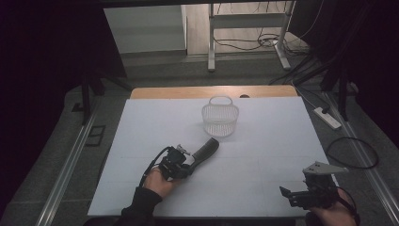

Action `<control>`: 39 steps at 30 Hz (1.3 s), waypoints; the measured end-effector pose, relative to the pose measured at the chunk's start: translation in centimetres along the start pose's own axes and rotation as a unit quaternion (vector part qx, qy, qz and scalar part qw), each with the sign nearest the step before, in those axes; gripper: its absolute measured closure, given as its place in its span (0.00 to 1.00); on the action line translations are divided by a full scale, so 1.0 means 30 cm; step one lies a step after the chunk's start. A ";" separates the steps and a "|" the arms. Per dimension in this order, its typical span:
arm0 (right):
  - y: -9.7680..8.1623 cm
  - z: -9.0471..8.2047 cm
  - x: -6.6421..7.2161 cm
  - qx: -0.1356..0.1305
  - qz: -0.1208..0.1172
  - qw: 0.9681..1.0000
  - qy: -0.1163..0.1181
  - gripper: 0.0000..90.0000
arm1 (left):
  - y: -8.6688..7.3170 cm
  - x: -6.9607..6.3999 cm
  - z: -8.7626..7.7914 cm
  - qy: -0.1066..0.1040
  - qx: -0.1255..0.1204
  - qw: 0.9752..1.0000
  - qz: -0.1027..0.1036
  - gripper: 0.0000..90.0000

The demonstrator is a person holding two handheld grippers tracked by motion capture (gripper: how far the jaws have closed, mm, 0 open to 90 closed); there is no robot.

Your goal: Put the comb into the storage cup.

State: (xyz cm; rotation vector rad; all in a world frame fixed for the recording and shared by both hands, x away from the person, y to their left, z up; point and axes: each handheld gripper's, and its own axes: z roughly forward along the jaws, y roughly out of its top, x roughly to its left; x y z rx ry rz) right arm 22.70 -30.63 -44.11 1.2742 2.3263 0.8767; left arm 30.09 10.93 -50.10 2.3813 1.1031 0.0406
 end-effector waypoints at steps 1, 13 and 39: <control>0.000 0.000 0.000 0.000 0.000 1.000 0.000 0.01 | -0.001 -0.002 -0.004 0.000 -0.001 1.000 0.002 0.81; 0.000 -0.001 0.001 -0.002 -0.001 1.000 -0.001 0.01 | -0.018 -0.034 -0.055 -0.014 -0.035 0.999 0.020 0.81; 0.020 -0.007 0.016 -0.033 -0.025 0.999 0.025 0.00 | -0.078 -0.066 -0.214 -0.027 -0.128 0.991 0.038 0.80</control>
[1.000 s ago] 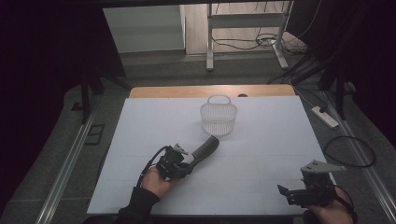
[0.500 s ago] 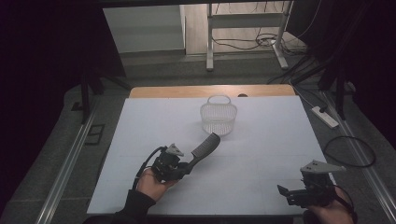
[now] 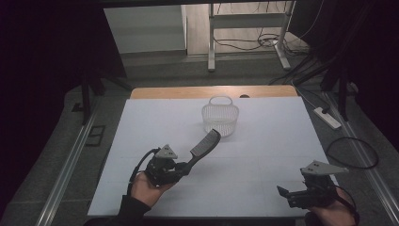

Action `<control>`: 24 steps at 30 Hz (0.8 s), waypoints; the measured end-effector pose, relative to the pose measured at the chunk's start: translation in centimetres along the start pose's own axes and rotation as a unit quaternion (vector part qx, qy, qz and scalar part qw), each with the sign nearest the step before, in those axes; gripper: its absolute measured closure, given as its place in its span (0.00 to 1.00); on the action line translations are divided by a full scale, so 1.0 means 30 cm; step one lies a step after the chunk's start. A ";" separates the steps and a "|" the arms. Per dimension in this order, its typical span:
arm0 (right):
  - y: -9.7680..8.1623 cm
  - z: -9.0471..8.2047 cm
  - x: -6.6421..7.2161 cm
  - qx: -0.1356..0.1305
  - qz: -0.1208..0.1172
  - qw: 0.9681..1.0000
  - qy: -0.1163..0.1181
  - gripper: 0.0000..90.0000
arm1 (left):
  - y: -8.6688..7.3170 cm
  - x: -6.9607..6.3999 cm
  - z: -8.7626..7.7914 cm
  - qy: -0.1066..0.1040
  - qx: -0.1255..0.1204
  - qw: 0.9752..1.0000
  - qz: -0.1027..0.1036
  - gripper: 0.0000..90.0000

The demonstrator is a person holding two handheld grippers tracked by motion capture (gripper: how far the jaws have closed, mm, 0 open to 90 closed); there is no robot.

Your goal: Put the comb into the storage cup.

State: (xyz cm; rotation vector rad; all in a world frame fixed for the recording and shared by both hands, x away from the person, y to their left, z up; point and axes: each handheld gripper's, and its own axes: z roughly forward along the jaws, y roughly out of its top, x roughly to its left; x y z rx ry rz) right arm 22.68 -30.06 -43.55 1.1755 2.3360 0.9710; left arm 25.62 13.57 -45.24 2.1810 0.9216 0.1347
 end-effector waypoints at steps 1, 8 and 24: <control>0.004 0.001 0.001 -0.004 -0.001 1.000 0.003 0.00 | -0.001 -0.003 -0.006 -0.001 -0.004 1.000 0.001 0.80; 0.035 0.010 0.012 -0.036 -0.021 0.999 0.030 0.00 | -0.017 -0.022 -0.037 0.001 -0.021 1.000 0.004 0.80; 0.126 0.040 0.020 -0.068 0.012 0.992 0.106 0.00 | -0.044 -0.060 -0.060 0.003 -0.043 0.999 0.011 0.80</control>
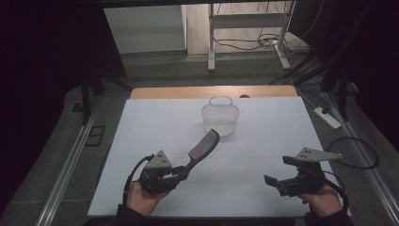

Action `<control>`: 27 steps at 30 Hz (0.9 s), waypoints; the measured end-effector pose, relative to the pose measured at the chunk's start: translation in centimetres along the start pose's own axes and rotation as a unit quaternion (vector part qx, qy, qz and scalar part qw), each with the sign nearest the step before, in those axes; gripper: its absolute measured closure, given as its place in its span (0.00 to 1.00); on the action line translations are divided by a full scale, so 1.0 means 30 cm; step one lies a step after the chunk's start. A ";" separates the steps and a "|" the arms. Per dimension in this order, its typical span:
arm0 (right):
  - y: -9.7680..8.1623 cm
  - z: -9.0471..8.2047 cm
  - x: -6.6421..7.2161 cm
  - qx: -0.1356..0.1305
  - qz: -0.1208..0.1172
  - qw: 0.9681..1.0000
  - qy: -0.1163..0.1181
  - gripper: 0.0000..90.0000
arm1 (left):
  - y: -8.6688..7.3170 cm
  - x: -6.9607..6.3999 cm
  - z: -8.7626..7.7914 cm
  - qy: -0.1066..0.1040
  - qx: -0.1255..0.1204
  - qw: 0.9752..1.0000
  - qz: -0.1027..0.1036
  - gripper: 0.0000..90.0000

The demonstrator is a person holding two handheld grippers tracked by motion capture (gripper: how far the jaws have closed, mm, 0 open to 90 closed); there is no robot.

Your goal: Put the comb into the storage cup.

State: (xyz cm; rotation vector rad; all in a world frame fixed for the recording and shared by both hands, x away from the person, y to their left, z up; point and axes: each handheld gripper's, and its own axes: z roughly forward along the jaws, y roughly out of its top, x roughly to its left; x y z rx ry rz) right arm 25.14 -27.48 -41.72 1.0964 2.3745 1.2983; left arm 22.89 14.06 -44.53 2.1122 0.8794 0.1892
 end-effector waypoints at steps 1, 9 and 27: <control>0.006 0.004 0.001 0.001 -0.001 1.000 0.001 0.00 | 0.000 -0.001 0.001 -0.001 -0.001 1.000 0.000 0.80; 0.053 0.046 0.015 0.005 -0.006 1.000 0.014 0.00 | 0.001 -0.005 0.013 -0.001 -0.006 1.000 0.005 0.80; 0.132 0.181 0.069 0.025 -0.005 0.998 0.057 0.00 | 0.007 -0.017 0.039 -0.014 -0.017 1.000 0.008 0.80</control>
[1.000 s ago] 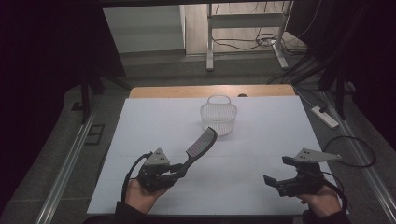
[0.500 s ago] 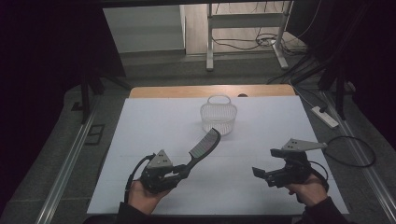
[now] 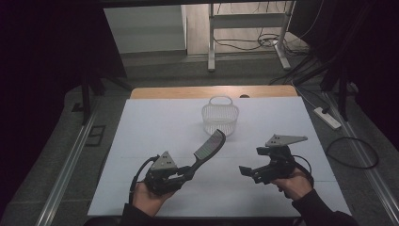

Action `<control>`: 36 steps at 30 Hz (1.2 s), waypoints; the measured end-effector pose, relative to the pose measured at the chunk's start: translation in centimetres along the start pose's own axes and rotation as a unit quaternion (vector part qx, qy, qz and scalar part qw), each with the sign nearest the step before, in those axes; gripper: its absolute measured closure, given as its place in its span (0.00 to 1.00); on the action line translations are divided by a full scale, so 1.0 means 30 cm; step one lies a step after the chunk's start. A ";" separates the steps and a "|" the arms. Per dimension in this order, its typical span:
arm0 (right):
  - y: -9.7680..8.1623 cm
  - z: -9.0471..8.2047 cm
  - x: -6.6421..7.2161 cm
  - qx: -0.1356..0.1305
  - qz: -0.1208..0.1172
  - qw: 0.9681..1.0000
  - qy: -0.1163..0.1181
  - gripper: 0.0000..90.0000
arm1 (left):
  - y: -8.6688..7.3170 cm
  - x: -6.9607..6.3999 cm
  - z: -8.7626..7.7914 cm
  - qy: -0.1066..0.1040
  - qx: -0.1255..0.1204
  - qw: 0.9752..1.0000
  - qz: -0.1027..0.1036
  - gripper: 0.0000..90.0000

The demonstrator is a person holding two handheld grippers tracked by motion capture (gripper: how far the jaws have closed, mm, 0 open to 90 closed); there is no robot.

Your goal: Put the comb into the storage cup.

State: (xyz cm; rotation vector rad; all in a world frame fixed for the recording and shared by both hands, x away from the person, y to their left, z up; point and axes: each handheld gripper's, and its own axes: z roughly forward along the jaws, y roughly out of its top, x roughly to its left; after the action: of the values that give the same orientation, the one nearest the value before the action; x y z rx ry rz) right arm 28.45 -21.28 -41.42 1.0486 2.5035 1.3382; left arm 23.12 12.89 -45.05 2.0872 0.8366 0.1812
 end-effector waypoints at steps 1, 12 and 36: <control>0.005 0.005 0.002 0.001 0.000 1.000 0.002 0.00 | 0.000 -0.001 0.002 0.000 0.000 1.000 0.000 0.80; 0.065 0.056 0.019 0.020 0.026 0.999 0.019 0.00 | 0.005 0.008 0.013 -0.004 -0.008 1.000 -0.004 0.80; 0.165 0.182 0.038 0.046 0.043 0.996 0.061 0.00 | 0.010 0.003 0.022 0.002 -0.016 1.000 0.000 0.80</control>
State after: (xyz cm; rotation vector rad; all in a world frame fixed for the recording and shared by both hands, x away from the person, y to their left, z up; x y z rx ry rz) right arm 32.37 -14.96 -40.67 1.1370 2.6601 1.3619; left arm 23.60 12.38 -45.24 2.0585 0.8311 0.1976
